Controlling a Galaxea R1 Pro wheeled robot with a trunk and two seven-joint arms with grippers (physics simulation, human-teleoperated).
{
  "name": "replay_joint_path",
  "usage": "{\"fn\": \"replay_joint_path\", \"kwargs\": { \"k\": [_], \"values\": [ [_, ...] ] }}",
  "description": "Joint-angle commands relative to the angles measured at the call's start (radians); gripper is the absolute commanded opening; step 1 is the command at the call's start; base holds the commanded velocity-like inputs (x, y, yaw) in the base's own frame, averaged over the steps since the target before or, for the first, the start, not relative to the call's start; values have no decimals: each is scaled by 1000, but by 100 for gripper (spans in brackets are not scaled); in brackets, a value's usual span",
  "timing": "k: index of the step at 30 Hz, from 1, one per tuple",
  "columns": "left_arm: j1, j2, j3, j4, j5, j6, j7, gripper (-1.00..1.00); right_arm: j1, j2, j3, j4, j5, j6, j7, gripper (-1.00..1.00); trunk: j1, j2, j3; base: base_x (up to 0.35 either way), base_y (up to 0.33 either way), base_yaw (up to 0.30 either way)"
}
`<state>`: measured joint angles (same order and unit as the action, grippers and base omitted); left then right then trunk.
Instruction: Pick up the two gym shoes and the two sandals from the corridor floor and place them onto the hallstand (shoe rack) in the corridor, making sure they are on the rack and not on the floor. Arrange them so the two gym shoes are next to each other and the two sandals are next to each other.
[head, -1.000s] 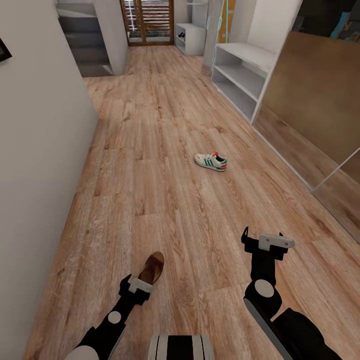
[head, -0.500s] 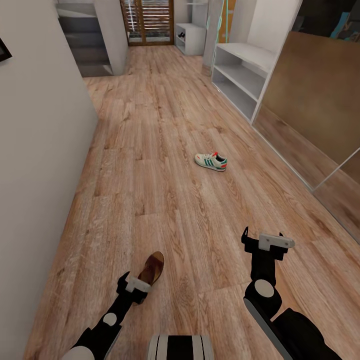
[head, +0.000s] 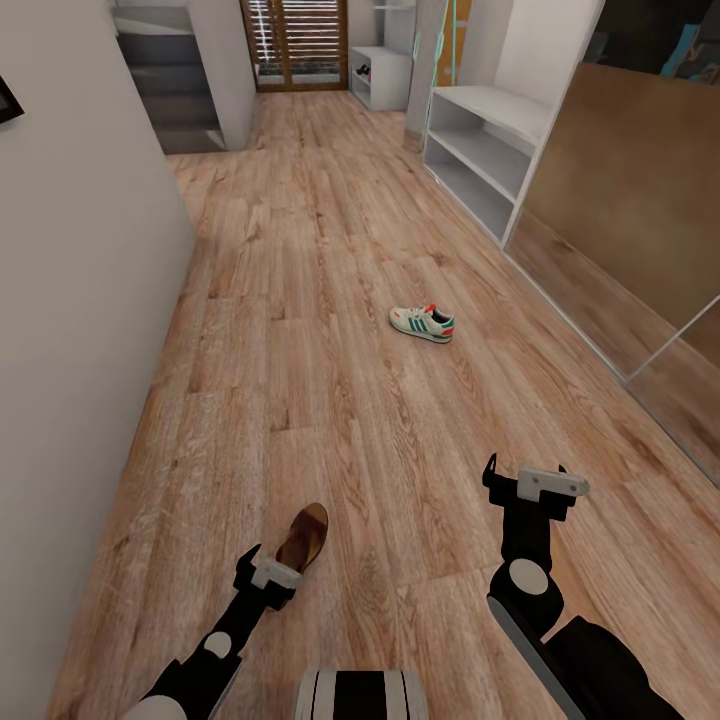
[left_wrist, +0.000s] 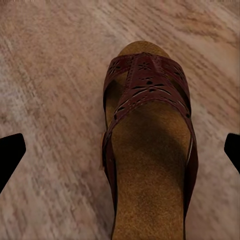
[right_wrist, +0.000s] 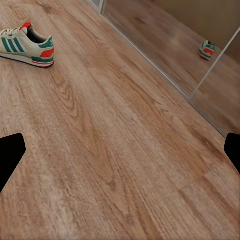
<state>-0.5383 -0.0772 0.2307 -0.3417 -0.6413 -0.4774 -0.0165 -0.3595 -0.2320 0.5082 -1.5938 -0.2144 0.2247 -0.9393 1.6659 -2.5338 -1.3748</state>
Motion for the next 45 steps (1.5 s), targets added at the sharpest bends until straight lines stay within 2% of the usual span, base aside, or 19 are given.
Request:
{"fn": "replay_joint_path", "kwargs": {
  "k": [1,23,28,35,45],
  "values": [
    [0,-1,8,1,-10,-8,-2,100,-1,-1,3,-1,-3,10,-7,100,0,0,-1,0,0,0],
    [1,-1,4,30,-12,-79,-3,100,-1,-1,3,-1,-3,10,-7,100,0,0,-1,0,0,0],
    [1,-1,-7,37,-13,-94,-4,100,-1,-1,3,-1,-2,10,-7,100,0,0,-1,0,0,0],
    [1,-2,-49,43,-13,-123,-5,100,-1,-1,3,-1,-3,10,-7,100,0,0,-1,0,0,0],
    [1,-2,-72,45,-12,-137,-7,100,-1,-1,4,-1,-3,10,-6,100,0,0,-1,0,0,0]
  ]
}}
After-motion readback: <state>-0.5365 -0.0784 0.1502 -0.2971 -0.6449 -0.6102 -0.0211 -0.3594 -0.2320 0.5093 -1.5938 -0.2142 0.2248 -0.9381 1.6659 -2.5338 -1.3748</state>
